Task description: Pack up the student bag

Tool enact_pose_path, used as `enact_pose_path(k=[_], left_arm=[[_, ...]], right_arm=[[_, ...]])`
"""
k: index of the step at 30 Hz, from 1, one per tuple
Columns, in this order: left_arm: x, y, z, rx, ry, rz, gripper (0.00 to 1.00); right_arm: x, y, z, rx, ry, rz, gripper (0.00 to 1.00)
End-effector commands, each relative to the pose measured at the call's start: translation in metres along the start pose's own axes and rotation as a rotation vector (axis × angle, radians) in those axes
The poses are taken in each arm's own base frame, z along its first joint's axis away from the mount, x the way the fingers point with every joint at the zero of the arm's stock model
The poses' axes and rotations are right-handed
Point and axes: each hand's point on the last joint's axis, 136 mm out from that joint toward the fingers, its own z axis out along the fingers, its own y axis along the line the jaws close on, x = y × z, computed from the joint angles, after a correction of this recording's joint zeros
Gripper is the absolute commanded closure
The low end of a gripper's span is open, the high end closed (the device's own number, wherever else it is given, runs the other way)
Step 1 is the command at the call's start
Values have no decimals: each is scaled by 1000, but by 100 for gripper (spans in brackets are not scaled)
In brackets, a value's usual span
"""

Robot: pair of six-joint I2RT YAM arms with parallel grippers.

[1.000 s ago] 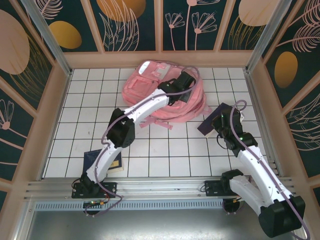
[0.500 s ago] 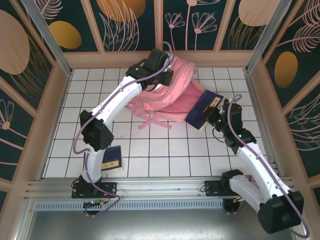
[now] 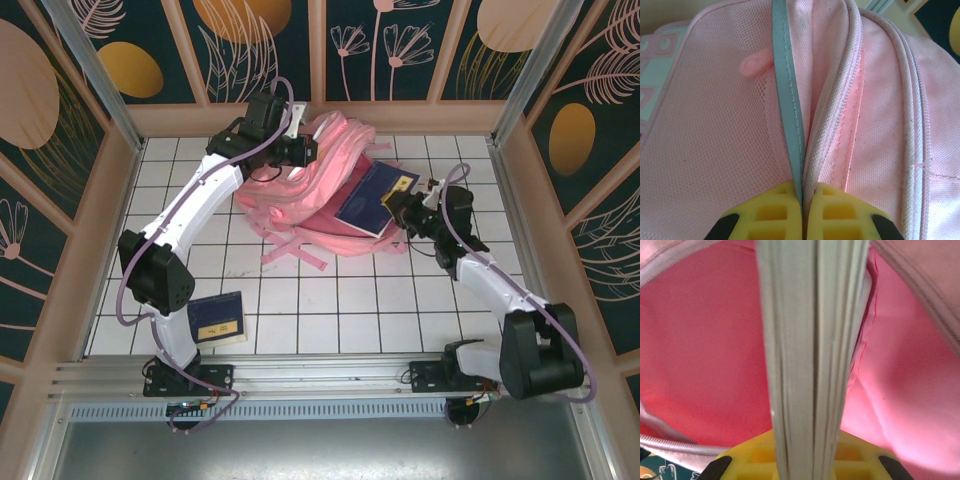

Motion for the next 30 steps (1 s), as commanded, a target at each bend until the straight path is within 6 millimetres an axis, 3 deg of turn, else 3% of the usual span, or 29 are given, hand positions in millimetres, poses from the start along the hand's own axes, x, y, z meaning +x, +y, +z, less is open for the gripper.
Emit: enact_pose_path(k=[1,7,16,23,30], left_arm=[[-52,-43,-43,145,-198,33,100],[-56,-48,-44,176,-198,14,100],[-59,-56,-42,225,-188,-22,100],[-56,-54,-33,237,-175,-47,100],[-53,-49,-18,243,-150,-65,100]], right_arm=[[-5,47,16,-147,12,2,100],[-2,63,66,-138,40,-69,100],[8,65,140,-93,76,-145,100],[16,49,214,65,46,-102,100],[26,10,287,102,111,19,91]])
